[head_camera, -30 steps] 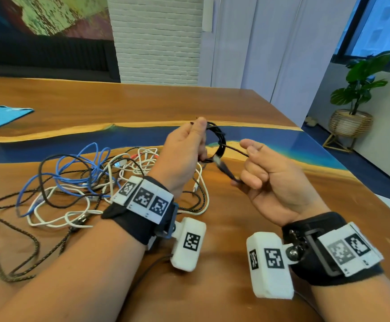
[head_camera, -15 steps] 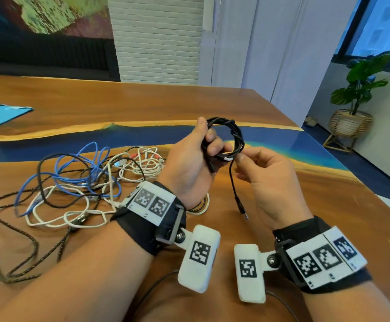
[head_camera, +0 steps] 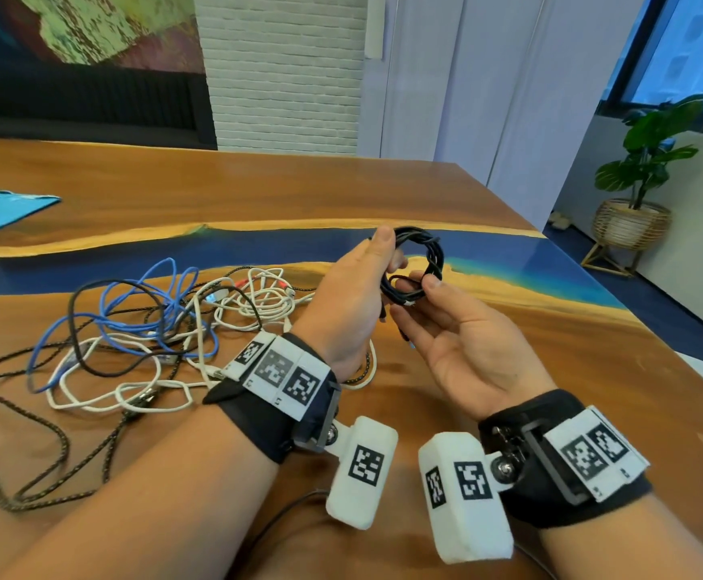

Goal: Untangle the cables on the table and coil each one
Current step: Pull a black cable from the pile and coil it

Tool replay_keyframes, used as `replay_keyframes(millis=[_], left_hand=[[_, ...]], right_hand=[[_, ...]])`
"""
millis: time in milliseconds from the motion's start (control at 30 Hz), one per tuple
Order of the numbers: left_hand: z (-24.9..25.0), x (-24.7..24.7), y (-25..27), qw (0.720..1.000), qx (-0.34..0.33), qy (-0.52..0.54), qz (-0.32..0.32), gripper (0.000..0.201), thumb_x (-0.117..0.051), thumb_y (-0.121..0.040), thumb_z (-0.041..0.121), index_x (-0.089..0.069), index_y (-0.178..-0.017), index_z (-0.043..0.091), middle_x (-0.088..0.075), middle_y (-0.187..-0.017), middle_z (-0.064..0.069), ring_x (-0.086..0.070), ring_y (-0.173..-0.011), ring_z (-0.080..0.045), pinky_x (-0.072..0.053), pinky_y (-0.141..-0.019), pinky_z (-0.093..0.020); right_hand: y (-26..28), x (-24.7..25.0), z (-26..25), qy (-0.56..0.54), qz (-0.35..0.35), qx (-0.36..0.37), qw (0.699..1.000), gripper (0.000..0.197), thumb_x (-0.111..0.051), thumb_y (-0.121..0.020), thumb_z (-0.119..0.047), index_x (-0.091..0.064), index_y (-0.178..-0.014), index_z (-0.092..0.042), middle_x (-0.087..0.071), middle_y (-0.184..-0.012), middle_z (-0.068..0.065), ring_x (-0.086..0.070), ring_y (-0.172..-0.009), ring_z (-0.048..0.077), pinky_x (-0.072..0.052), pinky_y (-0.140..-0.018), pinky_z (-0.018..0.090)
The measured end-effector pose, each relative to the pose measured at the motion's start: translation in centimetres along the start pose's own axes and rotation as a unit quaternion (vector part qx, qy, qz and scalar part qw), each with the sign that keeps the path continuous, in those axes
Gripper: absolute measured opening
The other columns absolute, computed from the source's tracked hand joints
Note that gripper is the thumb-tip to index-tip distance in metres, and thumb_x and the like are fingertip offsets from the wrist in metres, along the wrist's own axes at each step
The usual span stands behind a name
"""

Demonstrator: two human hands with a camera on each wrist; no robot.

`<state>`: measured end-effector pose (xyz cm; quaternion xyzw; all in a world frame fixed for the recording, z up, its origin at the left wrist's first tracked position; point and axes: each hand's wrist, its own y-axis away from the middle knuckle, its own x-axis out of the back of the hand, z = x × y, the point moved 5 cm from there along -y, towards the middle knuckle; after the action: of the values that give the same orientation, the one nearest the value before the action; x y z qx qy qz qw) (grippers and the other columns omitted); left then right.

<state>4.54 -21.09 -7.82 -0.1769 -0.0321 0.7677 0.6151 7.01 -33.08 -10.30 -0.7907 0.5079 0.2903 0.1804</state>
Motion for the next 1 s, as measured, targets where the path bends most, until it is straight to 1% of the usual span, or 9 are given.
replay_keyframes(millis=[233,400,500,533,600,700,767,833,1000], left_hand=[[0.2,0.9,-0.3,0.996,-0.002,-0.085,0.000,0.050,-0.043,-0.093,0.070,-0.055,-0.079,0.023,-0.054,-0.088,-0.012,-0.047,-0.080,-0.029,-0.037,-0.077,-0.046],[0.1,0.8,-0.3,0.991,0.000,-0.135,0.003,0.044,-0.051,-0.104,0.047,-0.066,-0.081,0.012,-0.066,-0.081,-0.020,-0.059,-0.076,-0.032,-0.054,-0.074,-0.036],[-0.2,0.9,-0.5,0.989,0.000,-0.147,-0.024,0.047,-0.060,-0.099,0.049,-0.072,-0.084,0.006,-0.070,-0.091,-0.028,-0.066,-0.084,-0.038,-0.057,-0.081,-0.049],[-0.4,0.8,-0.5,0.990,0.001,-0.137,-0.036,0.048,-0.061,-0.099,0.046,-0.072,-0.087,0.001,-0.068,-0.087,-0.030,-0.064,-0.072,-0.036,-0.056,-0.072,-0.044],[-0.6,0.4,-0.3,0.991,0.000,-0.129,-0.046,0.046,-0.061,-0.102,0.037,-0.067,-0.091,-0.007,-0.057,-0.075,-0.023,-0.047,-0.055,-0.023,-0.038,-0.054,-0.032],[-0.6,-0.1,-0.1,0.991,-0.014,-0.124,-0.044,0.030,-0.059,-0.104,0.029,-0.073,-0.079,0.018,-0.060,-0.070,-0.014,-0.051,-0.057,-0.017,-0.042,-0.051,-0.027],[-0.4,-0.1,0.0,0.992,-0.023,-0.119,-0.038,0.030,-0.059,-0.103,0.026,-0.072,-0.077,0.023,-0.063,-0.067,-0.004,-0.056,-0.060,-0.016,-0.048,-0.054,-0.027],[-0.4,-0.2,0.0,0.992,-0.024,-0.120,-0.035,0.023,-0.060,-0.103,0.025,-0.070,-0.085,0.015,-0.065,-0.072,-0.005,-0.060,-0.063,-0.017,-0.053,-0.057,-0.028],[-0.1,-0.1,0.0,0.991,-0.042,-0.127,-0.028,0.019,-0.062,-0.101,0.025,-0.070,-0.089,0.011,-0.066,-0.075,-0.006,-0.064,-0.065,-0.016,-0.057,-0.063,-0.029]], right_hand=[[0.3,-0.1,0.0,0.048,-0.011,0.006,0.999,0.012,-0.061,-0.095,-0.015,-0.069,-0.102,-0.012,-0.075,-0.095,0.007,-0.072,-0.093,0.020,-0.054,-0.091,0.042],[0.0,0.5,-0.7,0.016,0.020,0.056,0.998,0.033,-0.057,-0.098,-0.009,-0.061,-0.131,-0.016,-0.069,-0.084,0.003,-0.069,-0.081,0.015,-0.050,-0.087,0.040],[-0.1,0.5,-1.2,0.020,0.018,0.066,0.997,0.037,-0.055,-0.099,-0.010,-0.060,-0.135,-0.018,-0.066,-0.087,0.005,-0.066,-0.084,0.018,-0.051,-0.090,0.043],[-0.1,0.4,-1.2,0.031,0.011,0.065,0.997,0.039,-0.055,-0.099,-0.009,-0.059,-0.137,-0.016,-0.066,-0.090,0.007,-0.065,-0.086,0.020,-0.052,-0.089,0.043],[-0.1,0.3,-1.3,0.066,-0.007,0.053,0.996,0.042,-0.054,-0.097,-0.005,-0.056,-0.139,-0.007,-0.066,-0.085,0.007,-0.060,-0.086,0.028,-0.050,-0.085,0.044],[0.0,0.3,-1.4,0.105,-0.021,0.029,0.994,0.033,-0.053,-0.095,0.000,-0.062,-0.126,-0.007,-0.067,-0.089,0.013,-0.062,-0.083,0.032,-0.048,-0.087,0.048],[0.2,0.5,-1.5,0.128,-0.010,0.011,0.992,0.025,-0.055,-0.094,0.000,-0.065,-0.110,-0.016,-0.069,-0.093,0.012,-0.064,-0.082,0.026,-0.048,-0.079,0.044],[0.1,1.1,-1.4,0.144,0.025,-0.008,0.989,0.019,-0.058,-0.094,-0.003,-0.063,-0.102,-0.020,-0.067,-0.086,0.008,-0.061,-0.076,0.020,-0.045,-0.067,0.039],[-0.1,1.8,-1.5,0.193,0.057,-0.022,0.979,0.013,-0.062,-0.096,-0.019,-0.057,-0.108,-0.017,-0.040,-0.055,-0.001,-0.038,-0.044,0.012,-0.034,-0.041,0.027]])
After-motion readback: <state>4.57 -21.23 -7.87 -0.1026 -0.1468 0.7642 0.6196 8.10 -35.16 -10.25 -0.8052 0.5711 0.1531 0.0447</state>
